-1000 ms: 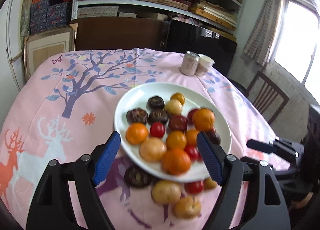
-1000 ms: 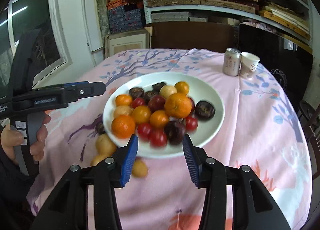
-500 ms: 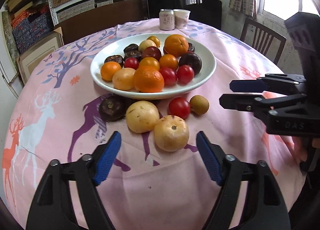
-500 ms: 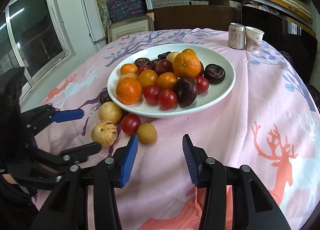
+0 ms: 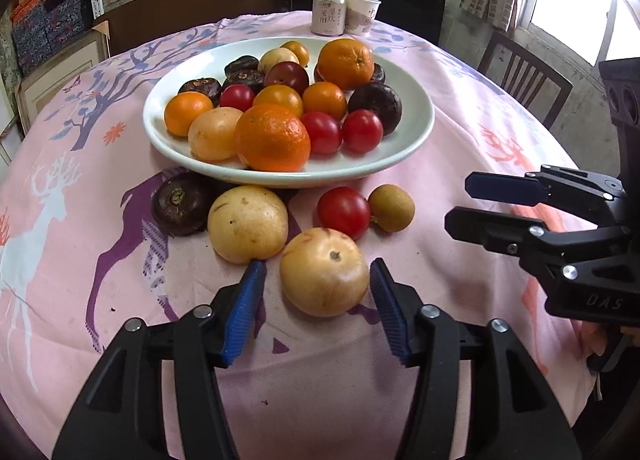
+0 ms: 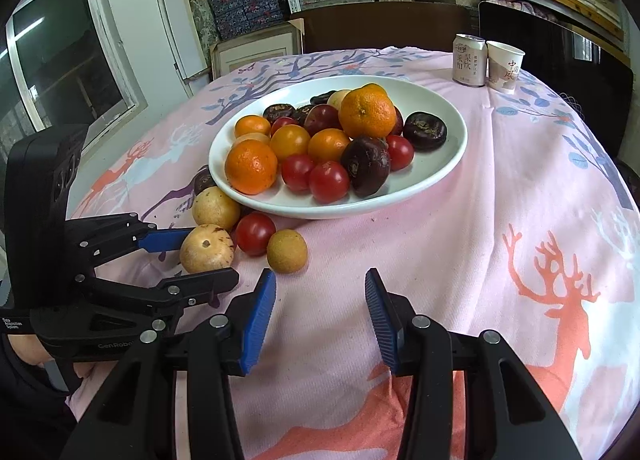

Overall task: Organize fruits
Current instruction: 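Grasp a pale yellow fruit with the left tool while the right tool grasps a small brown fruit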

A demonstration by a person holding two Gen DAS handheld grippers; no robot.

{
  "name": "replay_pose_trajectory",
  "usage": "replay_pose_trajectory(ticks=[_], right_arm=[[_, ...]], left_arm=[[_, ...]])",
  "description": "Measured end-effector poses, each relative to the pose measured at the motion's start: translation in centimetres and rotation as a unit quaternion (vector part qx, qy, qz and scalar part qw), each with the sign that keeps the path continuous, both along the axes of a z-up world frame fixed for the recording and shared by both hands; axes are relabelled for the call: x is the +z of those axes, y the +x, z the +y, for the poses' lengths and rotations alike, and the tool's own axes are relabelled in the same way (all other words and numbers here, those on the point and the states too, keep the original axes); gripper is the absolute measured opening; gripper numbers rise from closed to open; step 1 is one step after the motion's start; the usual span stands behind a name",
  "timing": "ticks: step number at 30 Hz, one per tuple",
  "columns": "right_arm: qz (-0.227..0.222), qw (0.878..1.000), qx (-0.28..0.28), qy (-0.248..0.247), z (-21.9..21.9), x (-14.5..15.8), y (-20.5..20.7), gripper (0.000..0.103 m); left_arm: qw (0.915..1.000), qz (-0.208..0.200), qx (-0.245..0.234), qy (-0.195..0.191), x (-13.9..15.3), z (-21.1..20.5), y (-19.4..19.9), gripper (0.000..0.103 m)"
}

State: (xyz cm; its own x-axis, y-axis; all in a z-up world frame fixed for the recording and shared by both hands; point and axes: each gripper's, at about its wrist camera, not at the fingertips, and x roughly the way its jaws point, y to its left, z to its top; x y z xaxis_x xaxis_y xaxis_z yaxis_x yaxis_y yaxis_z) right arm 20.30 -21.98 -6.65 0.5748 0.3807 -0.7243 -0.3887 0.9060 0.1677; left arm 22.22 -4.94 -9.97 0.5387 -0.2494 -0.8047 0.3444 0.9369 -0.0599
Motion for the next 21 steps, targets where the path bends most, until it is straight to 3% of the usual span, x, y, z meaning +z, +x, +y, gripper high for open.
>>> replay_pose_trajectory(ticks=[2,3,5,9,18,21], right_arm=[[0.003,1.000,-0.001,-0.002,0.0,-0.1,0.1,0.047],[0.004,1.000,-0.002,-0.002,0.1,-0.1,0.1,0.047],[0.005,1.000,-0.001,-0.006,0.3,-0.2,0.2,0.047],[0.008,1.000,0.011,-0.018,1.3,-0.2,0.2,0.047],[0.024,0.998,0.043,-0.043,4.2,-1.1,2.1,0.047],[0.030,0.998,0.045,-0.031,4.3,-1.3,2.7,0.031]], left_arm=[[0.9999,0.001,0.002,-0.014,0.1,0.4,0.1,0.049],[0.9996,0.003,0.001,-0.029,0.2,0.7,0.2,0.039],[0.9981,-0.005,-0.002,-0.062,0.8,1.5,-0.1,0.039],[0.9918,-0.059,-0.006,-0.113,3.0,3.4,-2.2,0.039],[0.9765,-0.068,0.107,-0.174,3.4,9.2,-2.2,0.039],[0.9764,-0.067,0.110,-0.174,3.4,9.4,-2.0,0.039]])
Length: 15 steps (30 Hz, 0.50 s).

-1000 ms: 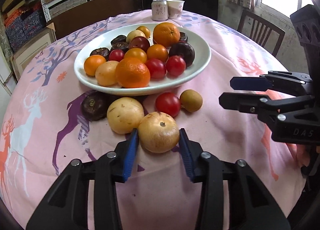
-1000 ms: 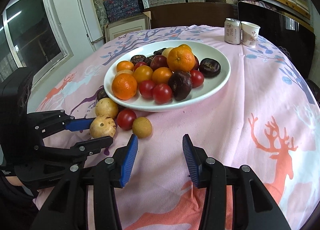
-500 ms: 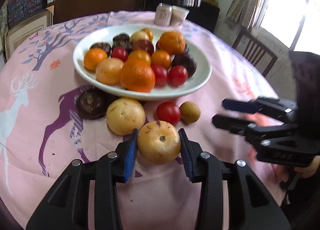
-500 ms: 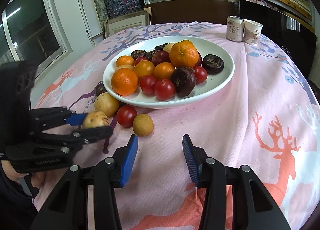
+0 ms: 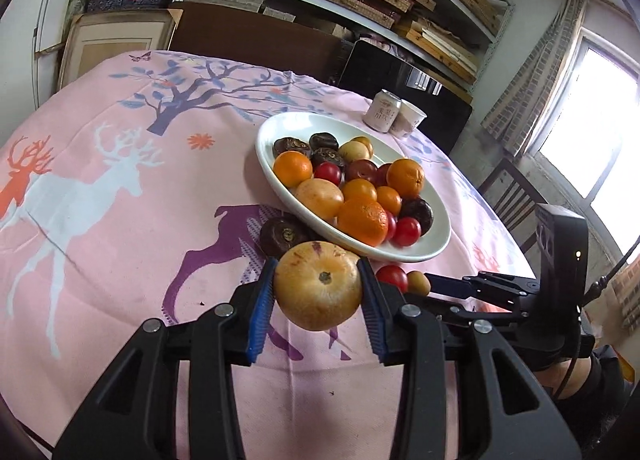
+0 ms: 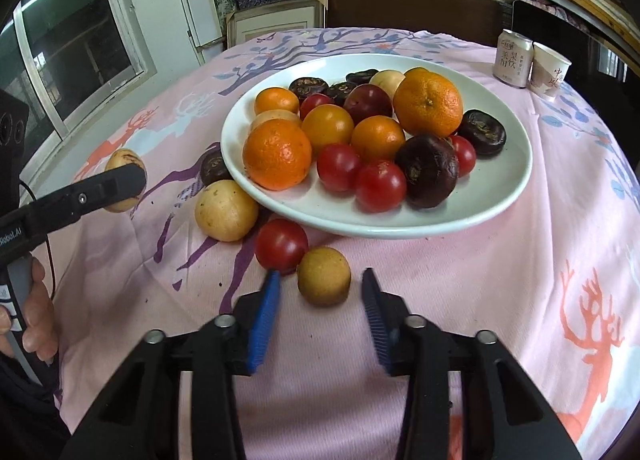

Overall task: Organize fruits
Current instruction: 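Grasp a pale yellow fruit with the left tool while the right tool grasps a small brown fruit, then carry both fruits over the white plate and open both tools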

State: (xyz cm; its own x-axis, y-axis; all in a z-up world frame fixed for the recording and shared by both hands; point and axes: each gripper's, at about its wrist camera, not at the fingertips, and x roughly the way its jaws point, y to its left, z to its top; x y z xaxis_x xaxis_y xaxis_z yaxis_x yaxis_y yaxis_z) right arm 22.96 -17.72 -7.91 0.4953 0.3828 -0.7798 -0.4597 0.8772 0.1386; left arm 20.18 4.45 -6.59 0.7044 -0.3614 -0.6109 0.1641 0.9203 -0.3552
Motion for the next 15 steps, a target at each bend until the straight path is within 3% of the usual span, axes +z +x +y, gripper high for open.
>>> replay_pose_trajectory(ticks=[1,15], right_arm=[[0.000,1.000,0.000,0.002,-0.1,0.0,0.0,0.026],[-0.025,0.998,-0.020,0.049,-3.1,1.4,-2.3,0.026]], left_arm=[[1.0000,0.001,-0.001,0.002,0.0,-0.1,0.1,0.039],[0.9998,-0.001,-0.012,0.015,-0.2,-0.8,-0.2,0.039]])
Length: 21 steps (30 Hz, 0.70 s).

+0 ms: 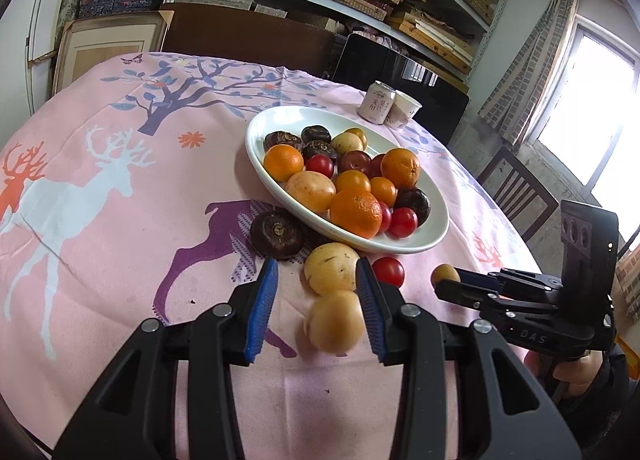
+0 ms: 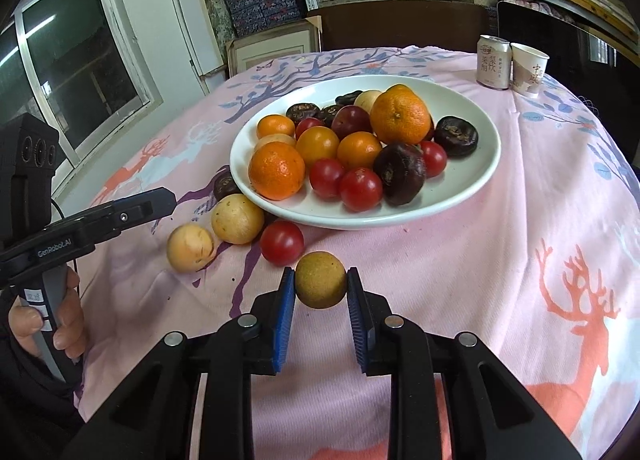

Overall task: Organize fruits
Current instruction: 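Carry both fruits over the white plate and open both tools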

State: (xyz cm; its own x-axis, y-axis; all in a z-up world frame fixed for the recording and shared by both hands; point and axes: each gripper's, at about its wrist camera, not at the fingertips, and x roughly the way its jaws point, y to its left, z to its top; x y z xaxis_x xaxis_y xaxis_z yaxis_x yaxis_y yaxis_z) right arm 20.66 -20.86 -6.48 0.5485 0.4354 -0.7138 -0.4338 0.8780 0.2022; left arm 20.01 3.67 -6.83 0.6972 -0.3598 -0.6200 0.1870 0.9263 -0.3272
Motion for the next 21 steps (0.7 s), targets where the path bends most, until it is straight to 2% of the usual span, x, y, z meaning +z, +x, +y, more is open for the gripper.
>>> replay_pose_trajectory(ticks=[4,7,9,12,13,15,16,18,21], right_arm=[[-0.004,1.000,-0.012,0.005,-1.2,0.3,0.0,0.026],[-0.001,1.000,-0.021,0.010,-2.0,0.1,0.0,0.026],[0.000,1.000,-0.023,0.013,-2.4,0.0,0.0,0.026],[0.001,0.999,-0.028,0.025,-2.9,-0.1,0.0,0.026],[0.001,0.999,-0.029,0.029,-3.1,-0.1,0.0,0.026],[0.001,0.999,-0.031,0.037,-3.4,-0.1,-0.1,0.026],[0.002,0.999,-0.031,0.040,-3.5,-0.1,-0.1,0.026],[0.003,0.998,-0.032,0.045,-3.8,-0.1,-0.2,0.026],[0.002,0.998,-0.035,0.052,-4.3,0.0,-0.3,0.026]], left_arm=[[1.0000,0.008,-0.001,0.004,-0.2,-0.2,0.2,0.039],[0.9987,0.013,-0.040,0.029,-0.2,-1.8,-0.4,0.039],[0.9941,0.005,-0.072,0.081,-0.2,-4.1,-1.3,0.042],[0.9814,-0.003,-0.081,0.174,-0.7,-7.1,-1.7,0.070],[0.9787,0.005,-0.081,0.188,-1.0,-7.5,-1.6,0.072],[0.9763,0.034,-0.077,0.200,-1.9,-7.6,-0.8,0.071],[0.9767,0.041,-0.075,0.197,-2.1,-7.5,-0.6,0.066],[0.9792,0.050,-0.080,0.180,-2.2,-7.2,-0.5,0.040],[0.9802,0.052,-0.087,0.170,-2.2,-7.4,-1.2,0.040]])
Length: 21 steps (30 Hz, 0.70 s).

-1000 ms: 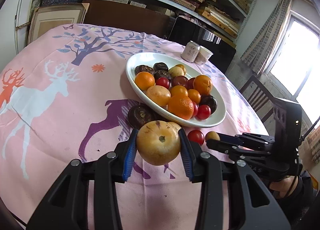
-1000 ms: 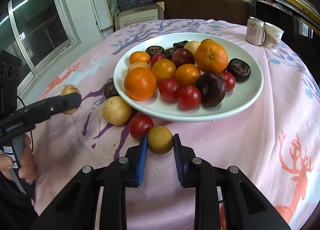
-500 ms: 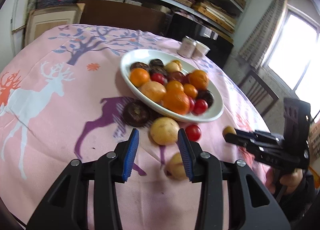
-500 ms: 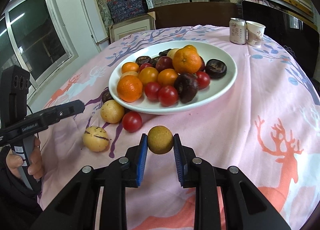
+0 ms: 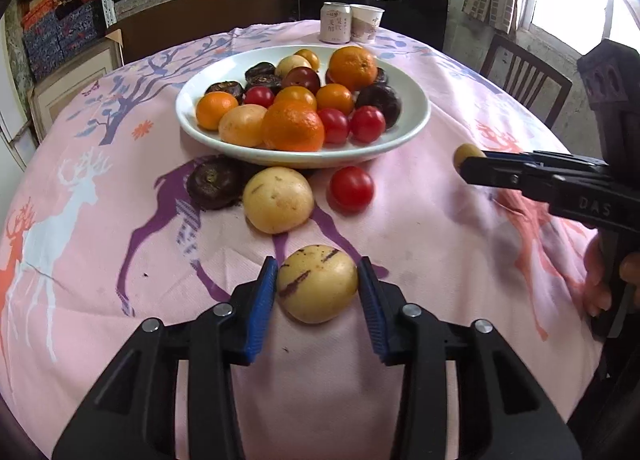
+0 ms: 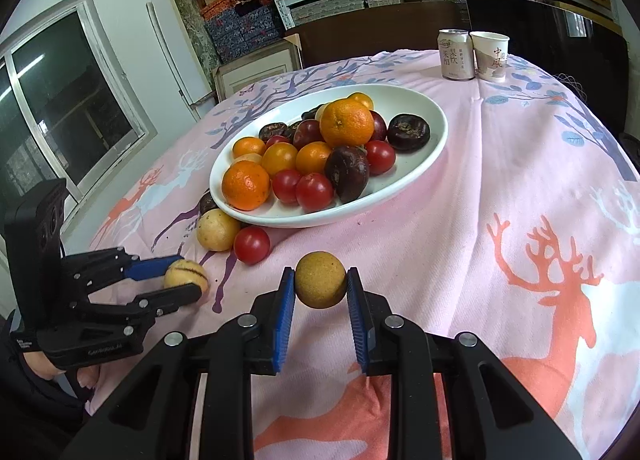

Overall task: Organize fruits
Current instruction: 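Carry both fruits over the white plate and open both tools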

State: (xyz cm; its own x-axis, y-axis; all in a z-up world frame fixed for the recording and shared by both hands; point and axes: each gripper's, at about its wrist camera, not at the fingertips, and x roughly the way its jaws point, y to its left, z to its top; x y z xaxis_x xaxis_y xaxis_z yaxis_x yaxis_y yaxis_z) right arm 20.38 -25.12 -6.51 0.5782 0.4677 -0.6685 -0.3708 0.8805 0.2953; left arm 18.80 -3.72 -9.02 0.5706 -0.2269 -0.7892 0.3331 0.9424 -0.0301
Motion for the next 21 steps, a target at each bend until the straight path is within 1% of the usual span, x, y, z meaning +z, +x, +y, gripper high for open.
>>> replay_pose_trajectory(ticks=[4,6,9,12,15,17,19,21], right_arm=[[-0.004,1.000,-0.001,0.006,-0.4,0.2,-0.2,0.026],[-0.008,1.000,0.000,0.006,-0.5,0.3,-0.4,0.026],[-0.014,1.000,-0.001,0.009,-0.8,1.1,-0.5,0.026],[-0.037,0.999,0.000,0.011,-1.1,3.0,-0.4,0.026],[-0.063,0.998,-0.004,0.008,-1.3,5.4,0.7,0.026],[-0.085,0.996,-0.008,0.006,-1.0,7.3,2.2,0.026],[-0.102,0.995,-0.010,0.003,-0.4,8.7,4.1,0.026],[-0.114,0.993,-0.011,-0.003,0.6,9.5,6.4,0.026]], left_arm=[[0.9999,0.007,0.003,-0.011,0.3,0.2,-0.8,0.040],[0.9999,0.002,0.006,-0.015,0.7,0.4,-1.0,0.040],[0.9994,-0.018,0.016,-0.025,2.2,1.1,-1.1,0.040],[0.9979,-0.045,0.025,-0.038,4.2,1.8,-0.5,0.040],[0.9958,-0.074,0.029,-0.045,6.6,2.0,1.3,0.040],[0.9945,-0.089,0.029,-0.048,8.0,1.8,3.4,0.040],[0.9935,-0.096,0.032,-0.053,8.9,1.5,5.8,0.040],[0.9925,-0.092,0.042,-0.069,9.1,1.4,8.8,0.040]])
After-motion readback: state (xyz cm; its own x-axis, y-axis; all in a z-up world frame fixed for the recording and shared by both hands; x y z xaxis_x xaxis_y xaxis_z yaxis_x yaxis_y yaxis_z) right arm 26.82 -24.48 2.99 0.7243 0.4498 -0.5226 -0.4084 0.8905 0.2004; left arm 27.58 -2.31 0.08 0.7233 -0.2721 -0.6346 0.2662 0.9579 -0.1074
